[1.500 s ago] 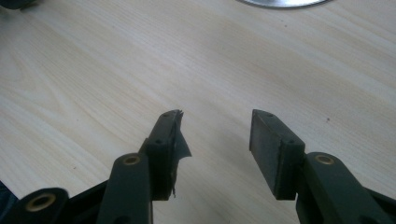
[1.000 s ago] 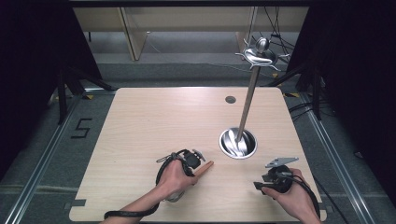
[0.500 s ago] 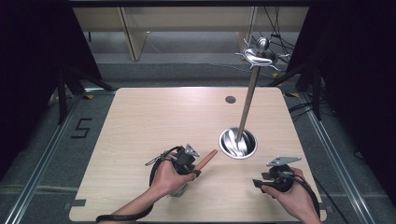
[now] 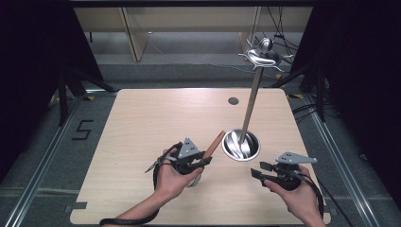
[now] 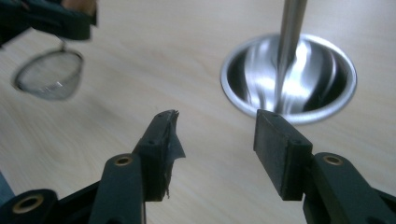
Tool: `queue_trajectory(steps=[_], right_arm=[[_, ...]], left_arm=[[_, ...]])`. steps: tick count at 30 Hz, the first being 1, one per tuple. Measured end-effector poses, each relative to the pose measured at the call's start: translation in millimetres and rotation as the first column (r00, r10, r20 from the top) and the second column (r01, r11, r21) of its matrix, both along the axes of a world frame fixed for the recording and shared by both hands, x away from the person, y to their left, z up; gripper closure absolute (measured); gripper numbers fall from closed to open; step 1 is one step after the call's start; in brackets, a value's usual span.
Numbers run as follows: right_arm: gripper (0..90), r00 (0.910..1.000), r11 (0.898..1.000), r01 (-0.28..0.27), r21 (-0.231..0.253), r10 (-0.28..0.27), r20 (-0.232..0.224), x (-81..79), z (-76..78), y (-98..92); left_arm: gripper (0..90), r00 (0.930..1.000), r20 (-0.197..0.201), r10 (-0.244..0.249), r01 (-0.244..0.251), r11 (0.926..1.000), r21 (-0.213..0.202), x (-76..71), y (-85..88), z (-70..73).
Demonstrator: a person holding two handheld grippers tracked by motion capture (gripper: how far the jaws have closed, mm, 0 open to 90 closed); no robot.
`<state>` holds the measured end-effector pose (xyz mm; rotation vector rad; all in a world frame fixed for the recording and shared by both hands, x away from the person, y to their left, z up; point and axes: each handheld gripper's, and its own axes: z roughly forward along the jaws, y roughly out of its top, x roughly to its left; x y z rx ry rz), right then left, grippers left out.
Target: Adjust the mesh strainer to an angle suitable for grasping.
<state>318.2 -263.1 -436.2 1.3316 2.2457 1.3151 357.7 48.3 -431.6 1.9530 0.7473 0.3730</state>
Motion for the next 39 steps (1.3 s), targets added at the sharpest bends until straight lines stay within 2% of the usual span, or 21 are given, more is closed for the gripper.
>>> queue_trajectory(steps=[1, 2, 3, 4, 5, 8, 9, 12, 14, 15, 17, 18, 20, 21, 24, 25, 26, 28, 31, 36, 39], right_arm=[[49.5, 0.9998, 0.999, -0.007, 0.037, 0.006, 0.016, 1.8, 3.0, 2.2], [49.5, 0.9998, 0.999, -0.007, 0.037, 0.006, 0.016, 1.8, 3.0, 2.2], [49.6, 0.9992, 0.996, 0.007, 0.084, -0.010, 0.038, 4.0, 11.0, 6.9], [49.6, 0.9992, 0.996, 0.007, 0.084, -0.010, 0.038, 4.0, 11.0, 6.9], [50.1, 0.9970, 0.995, 0.004, 0.099, -0.011, 0.077, 7.2, 20.0, 10.6], [51.0, 0.9953, 0.991, 0.015, 0.133, -0.028, 0.093, 9.0, 28.5, 16.4], [52.2, 0.9935, 0.985, 0.018, 0.172, -0.037, 0.108, 10.6, 38.1, 21.9], [53.3, 0.9900, 0.981, 0.005, 0.193, -0.032, 0.137, 17.5, 47.4, 30.9], [53.5, 0.9909, 0.978, 0.006, 0.209, -0.034, 0.130, 20.8, 51.5, 38.9], [53.6, 0.9864, 0.981, 0.010, 0.193, -0.041, 0.159, 24.3, 51.3, 41.8], [53.6, 0.9873, 0.978, 0.011, 0.208, -0.043, 0.153, 27.8, 51.7, 47.9], [53.6, 0.9914, 0.973, 0.019, 0.230, -0.048, 0.122, 26.9, 52.7, 51.9], [53.6, 0.9924, 0.973, 0.024, 0.230, -0.051, 0.112, 27.9, 52.3, 54.2], [53.6, 0.9950, 0.969, 0.037, 0.245, -0.059, 0.080, 29.4, 50.6, 58.3], [53.6, 0.9930, 0.971, 0.030, 0.238, -0.056, 0.104, 34.0, 47.8, 59.2], [53.6, 0.9923, 0.969, 0.031, 0.244, -0.059, 0.109, 36.9, 46.0, 60.6], [53.6, 0.9943, 0.965, 0.040, 0.258, -0.064, 0.085, 36.0, 46.7, 62.6], [53.6, 0.9930, 0.969, 0.028, 0.246, -0.055, 0.105, 37.5, 46.5, 61.6], [55.0, 0.9954, 0.960, 0.044, 0.277, -0.066, 0.070, 39.6, 45.4, 63.5], [59.5, 0.9936, 0.964, 0.039, 0.262, -0.066, 0.092, 42.1, 44.6, 63.1], [65.0, 0.9951, 0.966, 0.038, 0.257, -0.060, 0.078, 41.1, 44.5, 62.7]], left_arm=[[70.1, 1.0000, 0.007, -0.002, 0.002, 1.0000, -0.005, 0.0, -1.9, 1.7], [70.2, 1.0000, 0.007, -0.002, 0.002, 1.0000, -0.005, 0.0, -1.9, 1.7], [70.1, 0.9987, 0.048, 0.017, -0.016, 0.9997, -0.019, 0.0, -7.8, 5.1], [70.1, 0.9987, 0.048, 0.017, -0.016, 0.9997, -0.019, 0.0, -7.8, 5.1], [70.2, 0.9972, 0.068, 0.032, -0.030, 0.9991, -0.028, 0.4, -13.3, 7.9], [70.1, 0.9959, 0.087, 0.027, -0.024, 0.9991, -0.034, 1.7, -18.2, 9.9], [70.1, 0.9955, 0.087, 0.036, -0.032, 0.9985, -0.045, 1.9, -24.1, 11.0], [70.1, 0.9944, 0.100, 0.032, -0.028, 0.9988, -0.040, 2.6, -29.2, 12.2], [70.1, 0.9931, 0.112, 0.032, -0.027, 0.9986, -0.044, 2.3, -36.1, 13.7], [70.1, 0.9933, 0.110, 0.037, -0.032, 0.9982, -0.051, 1.6, -38.2, 14.3], [70.1, 0.9923, 0.119, 0.033, -0.027, 0.9985, -0.048, 1.3, -40.9, 15.7], [70.1, 0.9930, 0.112, 0.036, -0.030, 0.9981, -0.054, 0.7, -42.6, 16.0], [70.1, 0.9916, 0.125, 0.031, -0.026, 0.9986, -0.046, 1.1, -43.2, 16.6], [70.1, 0.9915, 0.126, 0.030, -0.025, 0.9988, -0.043, 0.3, -45.8, 17.4], [70.1, 0.9919, 0.124, 0.028, -0.023, 0.9988, -0.044, -0.9, -48.0, 17.6], [70.1, 0.9901, 0.138, 0.026, -0.021, 0.9992, -0.034, -0.7, -48.6, 17.9], [70.1, 0.9890, 0.147, 0.016, -0.012, 0.9994, -0.031, -0.8, -49.7, 17.9], [70.1, 0.9889, 0.147, 0.018, -0.014, 0.9993, -0.034, -1.1, -50.7, 17.4], [70.0, 0.9894, 0.144, 0.018, -0.014, 0.9995, -0.027, -2.3, -53.5, 16.8], [70.0, 0.9878, 0.155, 0.019, -0.015, 0.9995, -0.027, -3.6, -57.3, 17.0], [70.0, 0.9880, 0.154, 0.016, -0.013, 0.9997, -0.022, -4.7, -60.9, 16.2]])
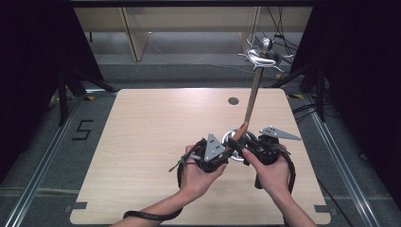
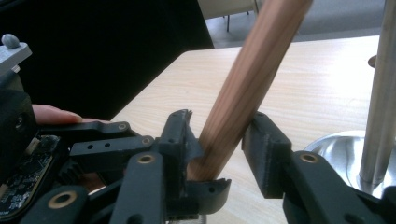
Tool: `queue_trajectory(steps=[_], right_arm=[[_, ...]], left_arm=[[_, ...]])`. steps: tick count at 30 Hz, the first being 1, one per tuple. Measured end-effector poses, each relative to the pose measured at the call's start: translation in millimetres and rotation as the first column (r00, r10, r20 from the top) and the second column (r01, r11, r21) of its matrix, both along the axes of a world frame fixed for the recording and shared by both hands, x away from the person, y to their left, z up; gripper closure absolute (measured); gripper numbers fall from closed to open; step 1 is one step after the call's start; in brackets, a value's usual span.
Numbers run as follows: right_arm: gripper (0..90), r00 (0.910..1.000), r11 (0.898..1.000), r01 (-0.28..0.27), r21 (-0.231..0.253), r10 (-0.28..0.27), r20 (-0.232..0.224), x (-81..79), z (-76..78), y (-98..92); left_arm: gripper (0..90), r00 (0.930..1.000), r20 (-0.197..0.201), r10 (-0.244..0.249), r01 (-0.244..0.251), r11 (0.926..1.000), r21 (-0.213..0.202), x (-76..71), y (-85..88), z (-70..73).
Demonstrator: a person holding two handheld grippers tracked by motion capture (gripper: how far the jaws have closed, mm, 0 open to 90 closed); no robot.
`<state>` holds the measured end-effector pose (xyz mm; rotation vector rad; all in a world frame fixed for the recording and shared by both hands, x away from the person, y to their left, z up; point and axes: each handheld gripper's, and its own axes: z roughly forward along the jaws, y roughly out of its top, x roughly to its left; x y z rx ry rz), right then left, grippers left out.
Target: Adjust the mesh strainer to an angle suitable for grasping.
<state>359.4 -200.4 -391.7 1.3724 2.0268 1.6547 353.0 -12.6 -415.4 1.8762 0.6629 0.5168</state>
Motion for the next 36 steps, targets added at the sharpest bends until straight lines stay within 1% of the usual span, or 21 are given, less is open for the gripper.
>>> queue_trajectory(steps=[2, 3, 11, 13, 14, 17, 20, 21, 22, 23, 24, 25, 26, 27, 28, 29, 30, 31, 32, 34, 36], right_arm=[[67.9, 0.9999, 1.000, 0.000, -0.010, 0.000, 0.011, 0.3, -0.7, -0.9], [69.3, 0.9999, 1.000, 0.000, 0.012, 0.000, -0.016, -1.5, 0.2, 0.2], [71.6, 0.9979, 0.999, -0.043, -0.029, 0.045, 0.047, -2.7, 5.7, -2.9], [71.6, 0.9979, 0.998, -0.050, -0.035, 0.051, 0.039, -4.2, 7.6, -3.5], [71.6, 0.9903, 0.994, -0.084, -0.071, 0.091, 0.105, -1.6, 9.6, -7.0], [71.6, 0.9851, 0.990, -0.121, -0.076, 0.129, 0.114, -1.9, 13.7, -11.1], [71.5, 0.9769, 0.983, -0.156, -0.102, 0.168, 0.132, -1.1, 17.8, -20.6], [71.5, 0.9650, 0.975, -0.199, -0.101, 0.213, 0.153, 1.6, 18.0, -23.9], [71.5, 0.9661, 0.973, -0.202, -0.113, 0.217, 0.141, -0.6, 18.9, -30.2], [71.5, 0.9661, 0.973, -0.202, -0.113, 0.217, 0.141, -0.6, 18.9, -30.2], [71.5, 0.9603, 0.967, -0.210, -0.142, 0.232, 0.156, 0.2, 18.6, -34.2], [71.5, 0.9606, 0.966, -0.218, -0.138, 0.237, 0.145, -1.3, 18.3, -36.2], [71.5, 0.9448, 0.950, -0.265, -0.164, 0.290, 0.152, -1.6, 18.3, -42.6], [71.5, 0.9315, 0.940, -0.286, -0.185, 0.318, 0.177, -0.6, 18.0, -45.2], [71.5, 0.9318, 0.938, -0.283, -0.198, 0.318, 0.175, -2.9, 18.9, -47.6], [71.5, 0.9171, 0.926, -0.294, -0.235, 0.343, 0.203, -1.3, 19.6, -51.1], [71.5, 0.9153, 0.923, -0.296, -0.245, 0.347, 0.204, -2.5, 20.6, -53.0], [71.5, 0.9202, 0.927, -0.289, -0.239, 0.338, 0.197, -4.3, 21.2, -54.1], [71.5, 0.9167, 0.924, -0.287, -0.250, 0.341, 0.208, -3.5, 22.4, -56.3], [71.5, 0.9110, 0.923, -0.281, -0.264, 0.343, 0.229, -2.4, 23.2, -58.0], [71.5, 0.9162, 0.924, -0.291, -0.248, 0.344, 0.206, -4.1, 25.0, -58.7]], left_arm=[[69.9, 1.0000, -0.003, 0.003, -0.003, 1.0000, -0.004, -0.3, -1.1, -0.3], [69.8, 1.0000, -0.006, 0.000, 0.000, 1.0000, -0.004, -0.6, -1.9, -0.4], [68.3, 0.9995, 0.008, -0.030, 0.030, 0.9995, -0.005, -0.9, -3.3, 3.2], [66.7, 0.9995, 0.006, -0.029, 0.030, 0.9994, -0.019, -1.6, -2.7, 3.0], [62.8, 0.9991, 0.000, -0.042, 0.042, 0.9991, -0.010, -2.7, 2.6, 3.2], [57.5, 0.9983, -0.010, -0.057, 0.057, 0.9983, -0.010, -4.2, 10.3, 2.8], [56.5, 0.9980, -0.011, -0.062, 0.062, 0.9980, 0.010, -6.5, 28.1, 2.4], [56.0, 0.9983, -0.020, -0.054, 0.054, 0.9985, 0.011, -7.0, 34.8, 1.9], [54.9, 0.9987, -0.032, -0.040, 0.041, 0.9988, 0.028, -6.1, 49.4, 1.0], [54.4, 0.9987, -0.032, -0.040, 0.041, 0.9988, 0.028, -6.1, 49.4, 1.0], [54.4, 0.9985, -0.029, -0.047, 0.049, 0.9979, 0.043, -4.3, 57.8, 1.0], [54.2, 0.9983, -0.045, -0.036, 0.039, 0.9978, 0.053, -4.4, 66.0, 0.6], [52.5, 0.9972, -0.066, -0.035, 0.039, 0.9973, 0.063, -3.0, 81.1, -1.8], [52.2, 0.9972, -0.066, -0.035, 0.039, 0.9973, 0.063, -3.0, 81.1, -1.8], [51.5, 0.9960, -0.082, -0.034, 0.040, 0.9965, 0.073, -2.7, 88.9, -3.1], [50.9, 0.9933, -0.111, -0.033, 0.043, 0.9950, 0.090, -2.4, 104.0, -6.9], [50.5, 0.9926, -0.118, -0.028, 0.041, 0.9931, 0.110, -2.2, 112.1, -9.1], [49.6, 0.9926, -0.118, -0.028, 0.041, 0.9931, 0.110, -2.2, 112.1, -9.1], [48.4, 0.9896, -0.142, -0.022, 0.041, 0.9904, 0.132, -2.0, 126.7, -14.0], [47.8, 0.9884, -0.151, -0.015, 0.036, 0.9899, 0.137, -2.8, 134.1, -17.2], [47.0, 0.9835, -0.181, 0.002, 0.016, 0.9946, 0.103, -4.9, 146.3, -26.4]])
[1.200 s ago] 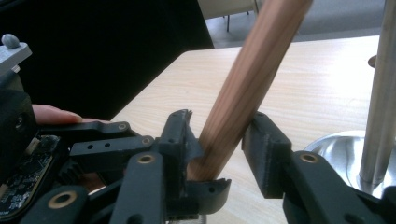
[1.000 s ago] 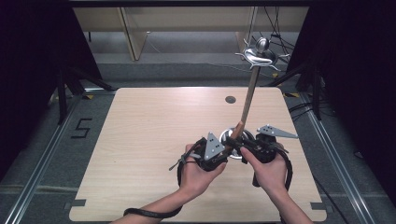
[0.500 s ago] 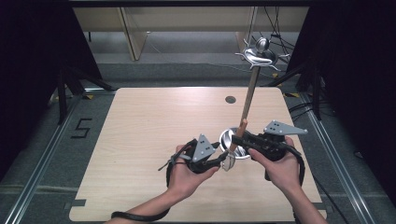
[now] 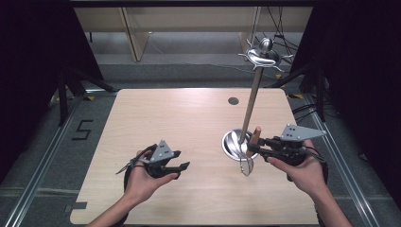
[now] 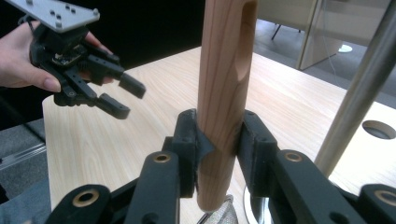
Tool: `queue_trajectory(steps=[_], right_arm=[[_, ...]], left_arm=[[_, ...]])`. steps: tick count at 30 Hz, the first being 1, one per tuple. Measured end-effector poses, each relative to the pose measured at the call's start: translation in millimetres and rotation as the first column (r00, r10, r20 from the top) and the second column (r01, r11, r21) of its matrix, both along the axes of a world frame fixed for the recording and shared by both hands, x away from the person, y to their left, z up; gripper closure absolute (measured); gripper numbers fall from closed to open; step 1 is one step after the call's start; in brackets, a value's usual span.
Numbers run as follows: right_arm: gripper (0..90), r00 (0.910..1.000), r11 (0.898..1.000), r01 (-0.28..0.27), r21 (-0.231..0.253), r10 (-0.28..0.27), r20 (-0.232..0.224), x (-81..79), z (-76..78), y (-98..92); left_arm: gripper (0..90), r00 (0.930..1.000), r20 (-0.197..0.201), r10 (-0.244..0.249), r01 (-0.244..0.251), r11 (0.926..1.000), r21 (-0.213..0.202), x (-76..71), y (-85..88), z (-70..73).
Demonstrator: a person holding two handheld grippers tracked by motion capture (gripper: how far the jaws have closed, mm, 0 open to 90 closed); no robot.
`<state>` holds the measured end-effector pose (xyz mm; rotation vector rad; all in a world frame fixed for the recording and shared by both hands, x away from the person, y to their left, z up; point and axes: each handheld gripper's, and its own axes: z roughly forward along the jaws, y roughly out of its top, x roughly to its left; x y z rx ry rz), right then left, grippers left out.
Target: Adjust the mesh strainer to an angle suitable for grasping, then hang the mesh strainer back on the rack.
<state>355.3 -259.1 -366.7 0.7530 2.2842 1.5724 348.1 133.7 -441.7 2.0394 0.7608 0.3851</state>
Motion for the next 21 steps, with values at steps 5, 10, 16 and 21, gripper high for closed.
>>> queue_trajectory(steps=[5, 10, 16, 21], right_arm=[[71.5, 0.9993, 0.999, 0.036, 0.033, -0.036, -0.007, -2.2, 3.1, 5.1], [71.5, 0.9999, 0.999, 0.009, 0.040, -0.009, 0.008, 1.3, 8.6, 17.7], [71.4, 1.0000, 0.999, 0.002, 0.049, -0.002, 0.005, 5.6, 18.6, 27.1], [71.4, 0.9998, 0.996, 0.014, 0.088, -0.015, 0.010, 6.7, 33.2, 31.8]], left_arm=[[48.2, 0.9980, -0.041, 0.048, -0.049, 0.9982, -0.034, -2.1, 26.9, -8.8], [48.1, 0.9947, -0.054, 0.087, -0.091, 0.9930, -0.075, 3.9, 36.9, -10.8], [49.4, 0.9960, -0.063, 0.064, -0.069, 0.9950, -0.072, 4.0, 36.2, -12.8], [49.1, 0.9963, -0.059, 0.062, -0.067, 0.9950, -0.075, -0.3, 36.4, -12.2]])
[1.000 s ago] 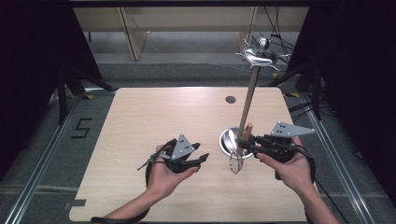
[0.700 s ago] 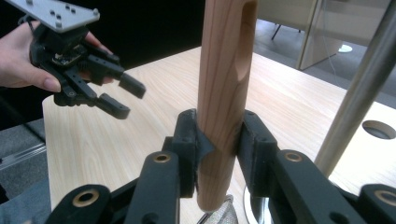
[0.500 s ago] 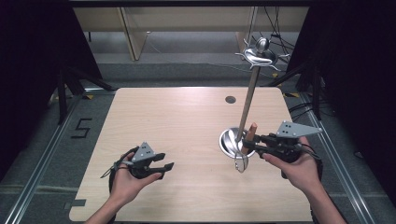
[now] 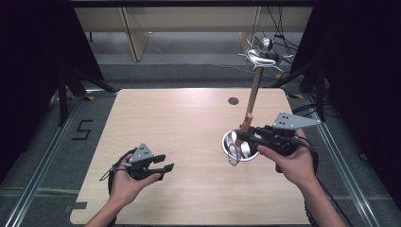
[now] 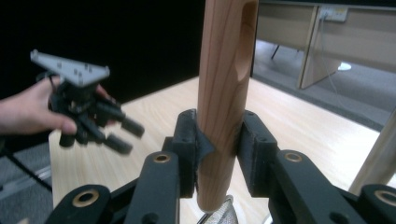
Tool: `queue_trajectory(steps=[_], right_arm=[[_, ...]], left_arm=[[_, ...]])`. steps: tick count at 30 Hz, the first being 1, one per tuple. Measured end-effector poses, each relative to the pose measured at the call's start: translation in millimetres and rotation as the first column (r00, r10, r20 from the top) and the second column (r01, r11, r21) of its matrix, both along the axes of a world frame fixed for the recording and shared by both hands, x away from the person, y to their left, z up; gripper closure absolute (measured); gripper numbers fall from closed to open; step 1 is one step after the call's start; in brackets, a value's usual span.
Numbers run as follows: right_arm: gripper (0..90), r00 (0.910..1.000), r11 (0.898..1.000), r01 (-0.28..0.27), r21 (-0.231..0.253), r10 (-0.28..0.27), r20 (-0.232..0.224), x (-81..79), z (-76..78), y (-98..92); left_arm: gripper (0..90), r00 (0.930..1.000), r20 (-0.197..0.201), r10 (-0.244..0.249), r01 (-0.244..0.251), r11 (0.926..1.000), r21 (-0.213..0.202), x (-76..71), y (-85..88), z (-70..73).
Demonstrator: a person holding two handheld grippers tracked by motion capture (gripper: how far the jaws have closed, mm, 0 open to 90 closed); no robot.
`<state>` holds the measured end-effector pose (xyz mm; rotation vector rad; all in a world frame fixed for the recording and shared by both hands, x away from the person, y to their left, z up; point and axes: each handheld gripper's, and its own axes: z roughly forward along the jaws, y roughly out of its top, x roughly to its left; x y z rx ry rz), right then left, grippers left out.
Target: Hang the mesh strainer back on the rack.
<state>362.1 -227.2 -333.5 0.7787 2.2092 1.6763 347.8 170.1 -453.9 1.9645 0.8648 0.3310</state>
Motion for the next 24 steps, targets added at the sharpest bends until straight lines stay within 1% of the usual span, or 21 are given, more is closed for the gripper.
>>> queue_trajectory(steps=[1, 2, 3, 4, 5, 6, 7, 8, 9, 11, 12, 13, 14, 15, 16, 17, 18, 19, 20, 21, 24], right_arm=[[71.4, 0.9999, 1.000, -0.002, -0.002, 0.002, 0.015, 1.3, 3.3, -0.1], [71.4, 1.0000, 1.000, -0.001, 0.007, 0.001, 0.007, 1.1, 6.2, 0.5], [71.4, 0.9997, 1.000, -0.009, 0.012, 0.008, 0.022, 3.4, 10.4, 1.3], [71.4, 0.9997, 1.000, -0.009, 0.012, 0.008, 0.022, 3.4, 10.4, 1.3], [71.4, 0.9993, 1.000, -0.010, 0.015, 0.009, 0.036, 4.4, 11.8, 1.5], [71.4, 0.9999, 1.000, -0.005, 0.021, 0.005, 0.016, 3.2, 12.9, 1.6], [71.4, 0.9998, 0.999, -0.018, 0.028, 0.018, 0.013, 4.7, 13.6, 1.5], [71.4, 0.9998, 0.999, -0.018, 0.028, 0.018, 0.013, 4.7, 13.6, 1.5], [71.4, 1.0000, 1.000, -0.009, 0.028, 0.009, -0.002, 4.2, 14.7, 1.2], [71.4, 0.9999, 0.999, -0.012, 0.032, 0.012, -0.002, 4.7, 15.5, 1.1], [71.4, 1.0000, 1.000, -0.006, 0.025, 0.007, 0.000, 4.1, 18.1, 1.3], [71.4, 0.9999, 1.000, -0.008, 0.023, 0.008, 0.008, 4.1, 19.8, 1.2], [71.4, 0.9998, 1.000, -0.006, 0.028, 0.005, 0.018, 4.2, 21.3, 1.4], [71.4, 0.9999, 0.999, -0.004, 0.037, 0.004, 0.011, 2.9, 23.4, 1.6], [71.4, 0.9993, 0.999, 0.000, 0.036, -0.002, 0.038, 3.4, 25.3, 1.2], [71.4, 0.9993, 0.999, 0.000, 0.036, -0.002, 0.038, 3.4, 25.3, 1.2], [71.4, 0.9994, 0.999, 0.005, 0.041, -0.006, 0.034, 2.4, 29.6, 0.8], [71.5, 0.9996, 0.999, -0.002, 0.050, 0.001, 0.029, 2.7, 30.8, 1.3], [71.5, 0.9996, 0.999, 0.002, 0.052, -0.003, 0.029, 2.8, 32.2, 1.3], [71.4, 0.9993, 0.999, -0.002, 0.051, 0.000, 0.039, 4.3, 33.0, 1.2], [71.5, 0.9990, 0.999, 0.001, 0.045, -0.003, 0.045, 4.8, 34.8, 1.2]], left_arm=[[49.0, 1.0000, -0.001, -0.001, 0.001, 1.0000, -0.007, 0.6, 0.3, -1.2], [49.0, 1.0000, -0.008, 0.003, -0.003, 1.0000, 0.008, 1.0, 1.2, -1.3], [49.0, 0.9998, -0.018, 0.006, -0.005, 0.9999, 0.014, 2.9, 1.5, -3.2], [49.0, 0.9998, -0.018, 0.006, -0.005, 0.9999, 0.014, 2.9, 1.5, -3.2], [49.0, 0.9998, -0.013, 0.013, -0.013, 0.9999, 0.011, 3.5, 0.7, -4.1], [49.0, 0.9999, -0.010, 0.011, -0.011, 0.9999, 0.009, 4.2, 0.1, -4.3], [48.9, 0.9999, -0.013, 0.003, -0.003, 0.9999, 0.014, 4.6, 0.0, -3.1], [48.9, 0.9999, -0.010, 0.009, -0.008, 0.9997, 0.023, 3.7, -0.4, -1.9], [48.7, 1.0000, -0.001, 0.010, -0.010, 0.9999, 0.007, 2.8, -1.2, -2.6], [48.4, 0.9999, -0.009, 0.006, -0.006, 0.9999, 0.011, 2.5, -0.4, -2.8], [48.2, 0.9999, -0.009, 0.006, -0.006, 0.9990, 0.043, 2.5, 1.5, -2.9], [48.0, 0.9998, -0.014, 0.013, -0.013, 0.9999, 0.010, 4.1, 1.5, -6.2], [48.0, 0.9998, -0.014, 0.013, -0.013, 0.9999, 0.010, 4.1, 1.5, -6.2], [48.0, 0.9995, -0.010, 0.030, -0.030, 0.9995, 0.005, 4.7, 2.8, -7.7], [48.0, 0.9996, -0.010, 0.028, -0.028, 0.9996, 0.003, 5.3, 3.9, -7.8], [47.9, 0.9996, -0.010, 0.028, -0.028, 0.9996, 0.003, 5.3, 3.9, -7.8], [47.7, 0.9992, -0.014, 0.036, -0.036, 0.9993, -0.004, 5.6, 5.1, -7.9], [47.5, 0.9991, -0.020, 0.038, -0.038, 0.9993, 0.002, 5.7, 5.9, -7.5], [47.3, 0.9989, -0.019, 0.044, -0.044, 0.9990, -0.005, 5.9, 5.8, -7.9], [47.2, 0.9989, -0.019, 0.044, -0.044, 0.9990, -0.005, 5.9, 5.8, -7.9], [47.0, 0.9988, -0.020, 0.044, -0.044, 0.9990, -0.011, 6.6, 5.8, -8.5]])
